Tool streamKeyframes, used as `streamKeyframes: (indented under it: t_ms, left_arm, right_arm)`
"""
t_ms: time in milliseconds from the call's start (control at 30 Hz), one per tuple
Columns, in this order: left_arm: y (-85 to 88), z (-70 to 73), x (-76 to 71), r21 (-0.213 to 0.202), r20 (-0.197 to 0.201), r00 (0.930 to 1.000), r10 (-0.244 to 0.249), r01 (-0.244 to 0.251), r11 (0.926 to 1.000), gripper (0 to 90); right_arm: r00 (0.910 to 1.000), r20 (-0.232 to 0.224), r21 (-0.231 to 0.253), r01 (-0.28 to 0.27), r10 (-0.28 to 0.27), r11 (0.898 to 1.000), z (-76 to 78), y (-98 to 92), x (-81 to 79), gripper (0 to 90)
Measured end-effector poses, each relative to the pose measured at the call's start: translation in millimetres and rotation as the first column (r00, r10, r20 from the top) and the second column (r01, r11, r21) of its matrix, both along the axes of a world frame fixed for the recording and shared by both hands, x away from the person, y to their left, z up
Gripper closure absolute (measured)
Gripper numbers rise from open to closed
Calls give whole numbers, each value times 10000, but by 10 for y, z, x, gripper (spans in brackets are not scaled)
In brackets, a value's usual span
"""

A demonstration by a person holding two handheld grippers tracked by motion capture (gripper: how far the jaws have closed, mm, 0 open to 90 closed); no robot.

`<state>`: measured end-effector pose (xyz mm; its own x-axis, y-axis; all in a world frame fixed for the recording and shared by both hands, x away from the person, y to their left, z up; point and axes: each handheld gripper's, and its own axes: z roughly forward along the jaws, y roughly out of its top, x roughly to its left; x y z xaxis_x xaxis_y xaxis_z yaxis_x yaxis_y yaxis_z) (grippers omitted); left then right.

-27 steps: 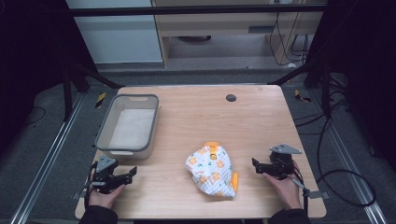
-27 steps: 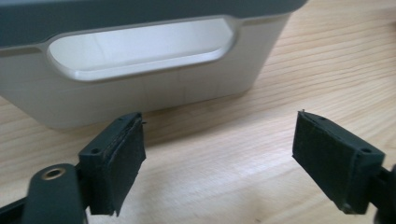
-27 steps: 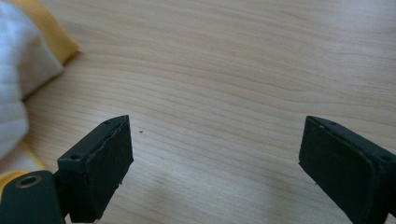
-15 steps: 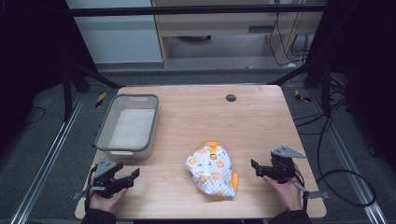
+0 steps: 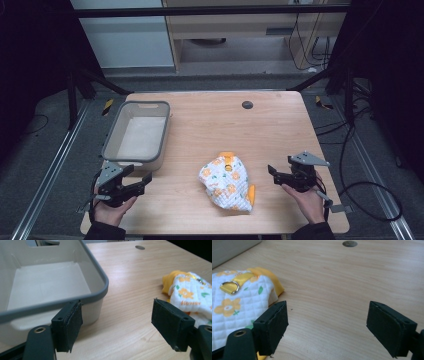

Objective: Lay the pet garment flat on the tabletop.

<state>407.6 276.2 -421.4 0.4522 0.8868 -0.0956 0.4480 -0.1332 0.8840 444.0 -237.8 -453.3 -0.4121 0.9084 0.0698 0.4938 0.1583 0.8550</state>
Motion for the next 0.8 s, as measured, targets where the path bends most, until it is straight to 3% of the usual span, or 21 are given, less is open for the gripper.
streamKeyframes:
  t_ms: [233,467,600,800]
  left_arm:
    - [-197,196,152,25,347,9988,-350,350,9994,243]
    - [-427,265,279,-12,473,9967,-664,666,9978,252]
    - [-587,253,367,99,320,9956,-878,875,9961,259]
    - [-770,193,454,116,128,9931,-1164,1163,9932,270]
  right_arm:
    - [9999,153,142,-74,72,9999,190,27,73,189]
    - [9985,503,326,-213,196,9992,367,110,138,204]
    - [9980,483,687,-444,411,9967,382,199,171,226]
    - [9954,450,647,-876,848,9940,309,337,207,252]
